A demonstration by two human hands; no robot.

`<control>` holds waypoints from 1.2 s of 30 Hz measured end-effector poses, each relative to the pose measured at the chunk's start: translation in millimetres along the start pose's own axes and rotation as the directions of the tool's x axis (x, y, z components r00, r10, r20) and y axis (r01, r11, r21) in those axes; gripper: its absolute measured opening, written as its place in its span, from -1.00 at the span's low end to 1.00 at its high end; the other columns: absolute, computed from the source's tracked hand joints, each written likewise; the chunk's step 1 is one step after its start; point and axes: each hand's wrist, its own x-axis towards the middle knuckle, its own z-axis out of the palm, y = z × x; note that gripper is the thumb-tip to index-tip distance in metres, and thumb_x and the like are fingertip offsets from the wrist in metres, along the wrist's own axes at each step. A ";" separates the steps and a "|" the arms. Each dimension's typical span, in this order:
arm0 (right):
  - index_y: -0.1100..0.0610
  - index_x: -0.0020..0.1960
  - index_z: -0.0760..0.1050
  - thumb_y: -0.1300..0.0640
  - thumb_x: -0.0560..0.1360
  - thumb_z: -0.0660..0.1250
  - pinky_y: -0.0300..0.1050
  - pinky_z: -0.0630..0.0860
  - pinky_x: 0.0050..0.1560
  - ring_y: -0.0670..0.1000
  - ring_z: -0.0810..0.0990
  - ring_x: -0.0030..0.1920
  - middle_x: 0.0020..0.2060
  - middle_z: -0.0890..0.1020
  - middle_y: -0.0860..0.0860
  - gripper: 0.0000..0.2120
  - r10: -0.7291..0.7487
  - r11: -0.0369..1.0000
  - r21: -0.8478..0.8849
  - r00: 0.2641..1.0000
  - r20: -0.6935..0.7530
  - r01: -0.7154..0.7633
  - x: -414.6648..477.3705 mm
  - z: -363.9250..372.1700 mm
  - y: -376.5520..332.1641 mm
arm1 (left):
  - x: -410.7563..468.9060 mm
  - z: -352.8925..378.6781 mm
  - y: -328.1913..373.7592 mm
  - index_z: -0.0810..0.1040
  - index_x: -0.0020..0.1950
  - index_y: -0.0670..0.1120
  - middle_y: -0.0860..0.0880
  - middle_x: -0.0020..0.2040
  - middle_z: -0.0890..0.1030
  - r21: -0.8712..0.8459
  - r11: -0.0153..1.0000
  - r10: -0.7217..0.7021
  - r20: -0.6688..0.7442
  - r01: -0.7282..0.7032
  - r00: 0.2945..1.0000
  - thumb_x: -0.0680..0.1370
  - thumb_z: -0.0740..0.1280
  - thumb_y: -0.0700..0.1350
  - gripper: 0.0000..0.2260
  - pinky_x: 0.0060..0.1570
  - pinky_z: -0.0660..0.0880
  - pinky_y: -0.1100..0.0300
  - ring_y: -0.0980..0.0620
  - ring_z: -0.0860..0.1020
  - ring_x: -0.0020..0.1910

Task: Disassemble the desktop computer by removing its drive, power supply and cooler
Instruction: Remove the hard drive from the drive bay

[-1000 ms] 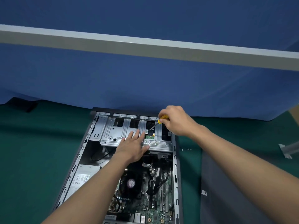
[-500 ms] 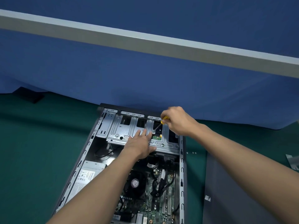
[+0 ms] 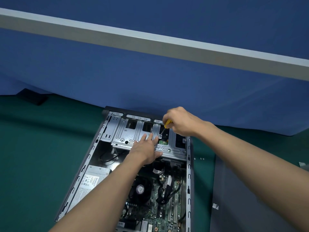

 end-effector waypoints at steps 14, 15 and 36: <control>0.15 0.06 0.52 0.20 0.55 0.25 0.05 0.56 -0.14 0.18 0.55 -0.08 -0.03 0.52 0.13 -0.88 0.055 0.998 -0.019 0.997 0.046 -0.055 15.3 -8.9 -15.0 | 2.3 2.7 -2.1 -0.07 0.61 0.02 -0.02 0.61 -0.12 -0.027 1.000 -0.004 -0.009 0.003 1.000 0.63 0.18 0.17 -0.33 0.52 -0.02 -0.14 -0.07 -0.14 0.58; 0.20 0.02 0.52 0.18 0.56 0.26 0.02 0.56 -0.17 0.19 0.56 -0.11 -0.09 0.52 0.14 -0.89 0.076 0.997 -0.011 0.997 0.028 -0.076 16.3 -8.8 -15.4 | 2.3 2.7 -2.1 -0.08 0.61 0.02 -0.01 0.61 -0.12 -0.026 1.000 -0.003 -0.010 0.002 1.000 0.63 0.18 0.17 -0.33 0.52 -0.02 -0.14 -0.07 -0.14 0.58; 0.14 -0.34 0.26 0.12 0.57 0.21 -0.14 0.26 -0.44 0.03 0.35 -0.41 -0.37 0.39 0.04 -0.67 0.192 0.970 -0.176 0.973 0.126 -0.168 29.2 -9.5 -23.4 | 4.2 5.1 -3.0 -0.07 0.61 0.03 -0.01 0.61 -0.13 -0.036 0.999 -0.001 -0.028 0.000 1.000 0.62 0.19 0.17 -0.33 0.52 -0.04 -0.14 -0.07 -0.14 0.58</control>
